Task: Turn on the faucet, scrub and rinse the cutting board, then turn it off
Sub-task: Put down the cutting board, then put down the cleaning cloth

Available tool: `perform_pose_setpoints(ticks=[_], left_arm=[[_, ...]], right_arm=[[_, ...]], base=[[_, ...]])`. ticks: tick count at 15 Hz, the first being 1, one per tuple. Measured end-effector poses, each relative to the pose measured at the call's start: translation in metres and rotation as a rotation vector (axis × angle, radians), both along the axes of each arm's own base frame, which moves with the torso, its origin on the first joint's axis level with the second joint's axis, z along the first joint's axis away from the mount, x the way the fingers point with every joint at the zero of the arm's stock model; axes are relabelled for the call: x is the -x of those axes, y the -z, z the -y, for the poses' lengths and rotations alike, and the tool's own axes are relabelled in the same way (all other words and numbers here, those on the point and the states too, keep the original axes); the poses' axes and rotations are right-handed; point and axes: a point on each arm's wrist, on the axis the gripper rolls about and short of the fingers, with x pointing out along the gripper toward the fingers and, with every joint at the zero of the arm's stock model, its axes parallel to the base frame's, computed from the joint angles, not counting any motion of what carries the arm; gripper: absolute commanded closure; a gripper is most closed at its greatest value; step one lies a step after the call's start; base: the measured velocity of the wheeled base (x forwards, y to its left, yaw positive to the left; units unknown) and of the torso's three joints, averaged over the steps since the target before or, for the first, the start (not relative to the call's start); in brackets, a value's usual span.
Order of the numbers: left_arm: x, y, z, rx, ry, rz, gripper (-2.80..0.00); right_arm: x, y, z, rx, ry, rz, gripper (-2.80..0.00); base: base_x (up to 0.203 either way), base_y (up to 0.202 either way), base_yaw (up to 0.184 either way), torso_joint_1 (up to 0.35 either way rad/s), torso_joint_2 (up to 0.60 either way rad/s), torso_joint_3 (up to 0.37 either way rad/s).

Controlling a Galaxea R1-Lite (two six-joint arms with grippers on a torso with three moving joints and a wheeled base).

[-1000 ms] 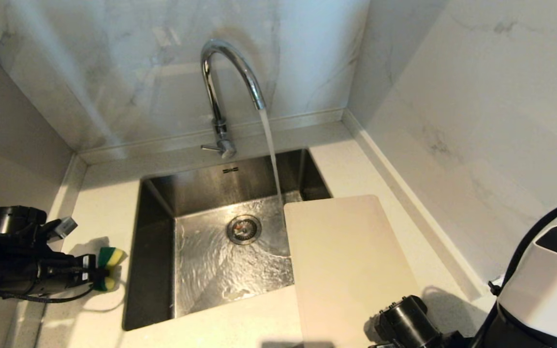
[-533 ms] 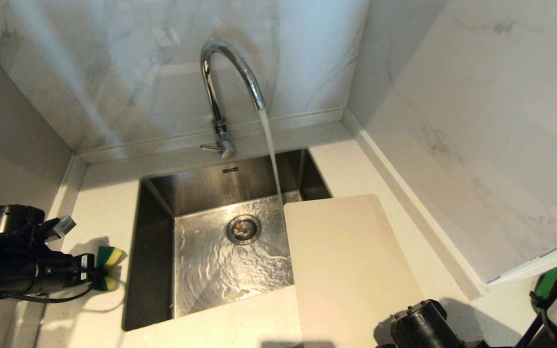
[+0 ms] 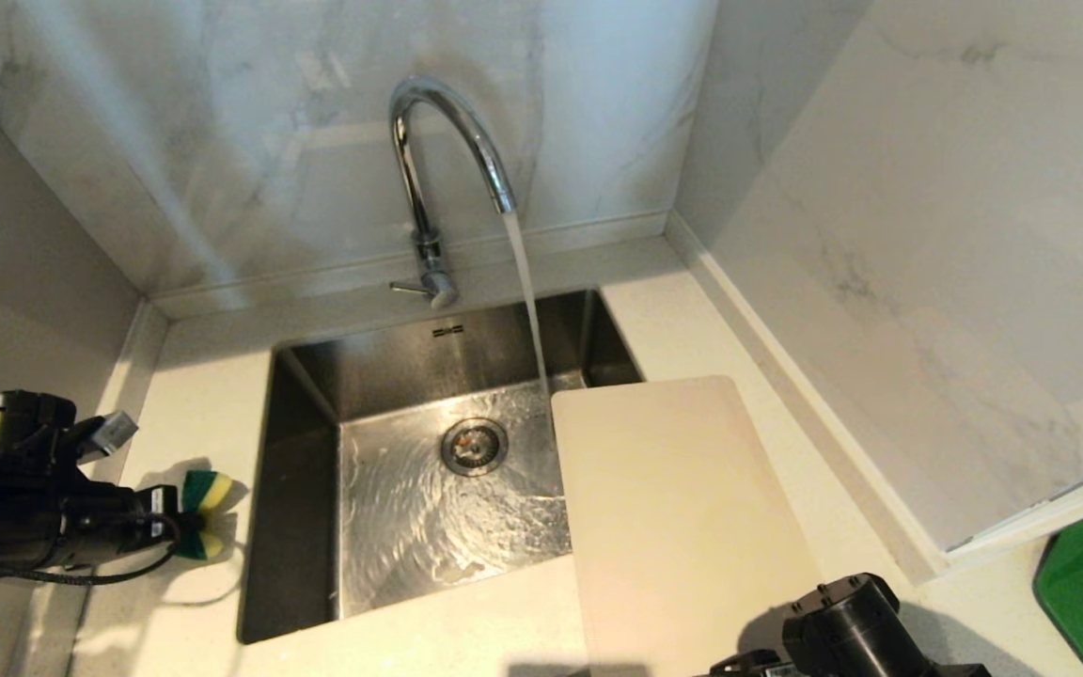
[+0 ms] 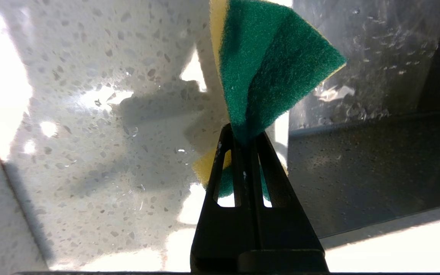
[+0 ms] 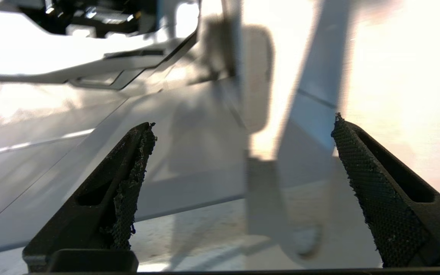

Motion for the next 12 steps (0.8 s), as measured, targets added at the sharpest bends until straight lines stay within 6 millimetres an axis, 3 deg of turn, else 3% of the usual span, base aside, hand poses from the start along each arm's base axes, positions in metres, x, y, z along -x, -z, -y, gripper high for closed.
perform_pose_setpoints(ticks=[6,7,12], left_arm=[[0.013,-0.015,0.001,-0.007,-0.005,0.024,0.0],[0.017,-0.019,0.002,-0.008,-0.005,0.026,0.0],[0.034,-0.038,0.004,-0.019,-0.014,0.055,0.0]], right_arm=[[0.008,-0.027,0.003,-0.126,-0.005,0.096,-2.8],[0.01,-0.033,0.004,-0.155,0.011,0.111,0.0],[0.012,-0.071,0.005,-0.341,0.086,0.211,0.0]], base=[[0.0,0.0,0.0,0.0,0.0,0.0],[0.0,0.0,0.0,0.0,0.0,0.0],[0.0,0.0,0.0,0.0,0.0,0.0]])
